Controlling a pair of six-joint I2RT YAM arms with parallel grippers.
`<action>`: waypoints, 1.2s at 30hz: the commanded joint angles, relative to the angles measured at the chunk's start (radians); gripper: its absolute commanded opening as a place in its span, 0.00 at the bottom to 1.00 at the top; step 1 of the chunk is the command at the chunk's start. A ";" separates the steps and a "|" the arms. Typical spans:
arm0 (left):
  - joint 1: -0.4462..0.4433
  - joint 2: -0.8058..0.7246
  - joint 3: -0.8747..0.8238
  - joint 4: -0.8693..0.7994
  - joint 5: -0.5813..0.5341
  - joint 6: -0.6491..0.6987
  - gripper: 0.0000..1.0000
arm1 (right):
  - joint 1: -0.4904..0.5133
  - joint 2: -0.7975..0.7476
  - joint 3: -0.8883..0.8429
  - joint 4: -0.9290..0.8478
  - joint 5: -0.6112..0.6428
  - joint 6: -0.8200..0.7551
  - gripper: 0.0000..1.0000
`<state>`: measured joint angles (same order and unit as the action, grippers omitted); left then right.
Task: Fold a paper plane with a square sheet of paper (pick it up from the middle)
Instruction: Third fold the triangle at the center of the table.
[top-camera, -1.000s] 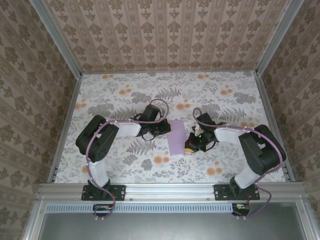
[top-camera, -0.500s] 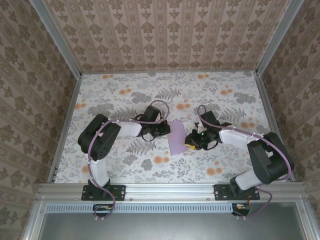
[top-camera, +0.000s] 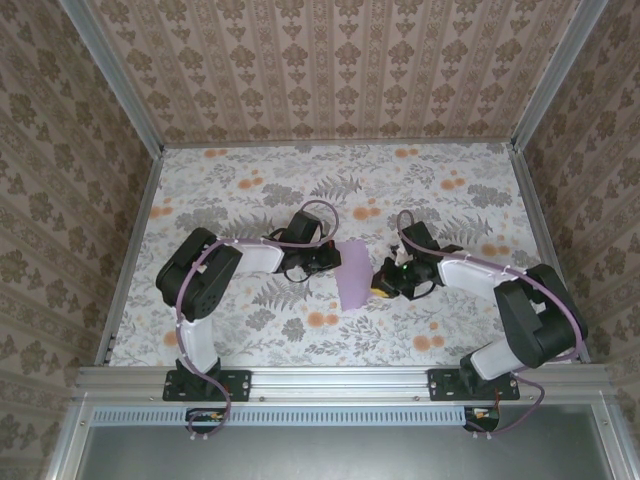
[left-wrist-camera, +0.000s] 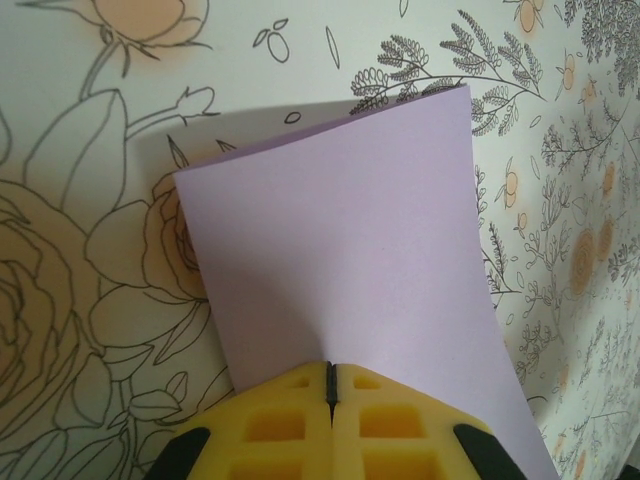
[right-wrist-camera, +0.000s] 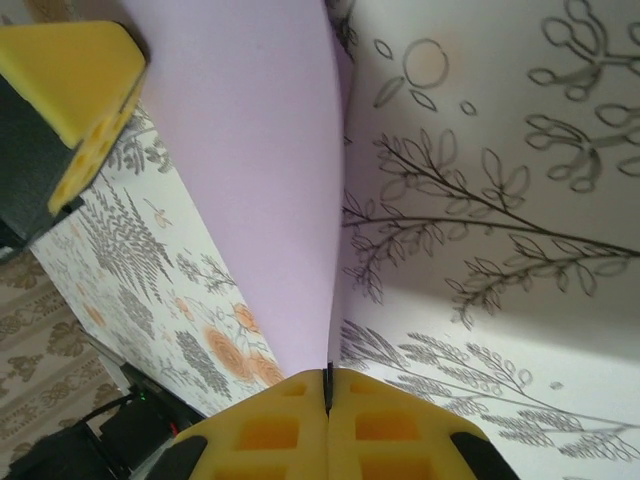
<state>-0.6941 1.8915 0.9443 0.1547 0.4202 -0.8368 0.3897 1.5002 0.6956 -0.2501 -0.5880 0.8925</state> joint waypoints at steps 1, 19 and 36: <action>-0.004 0.045 0.005 -0.053 -0.014 0.026 0.00 | -0.002 0.041 0.042 0.048 -0.034 0.044 0.04; -0.004 0.023 0.052 -0.095 0.005 0.053 0.00 | 0.026 0.229 0.180 0.079 -0.055 0.027 0.03; -0.012 0.007 0.042 -0.093 0.002 0.046 0.03 | 0.029 0.285 0.293 -0.130 -0.036 -0.193 0.03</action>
<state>-0.6952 1.8805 0.9730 0.0818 0.4156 -0.8108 0.4133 1.7668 0.9592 -0.2989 -0.6220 0.7746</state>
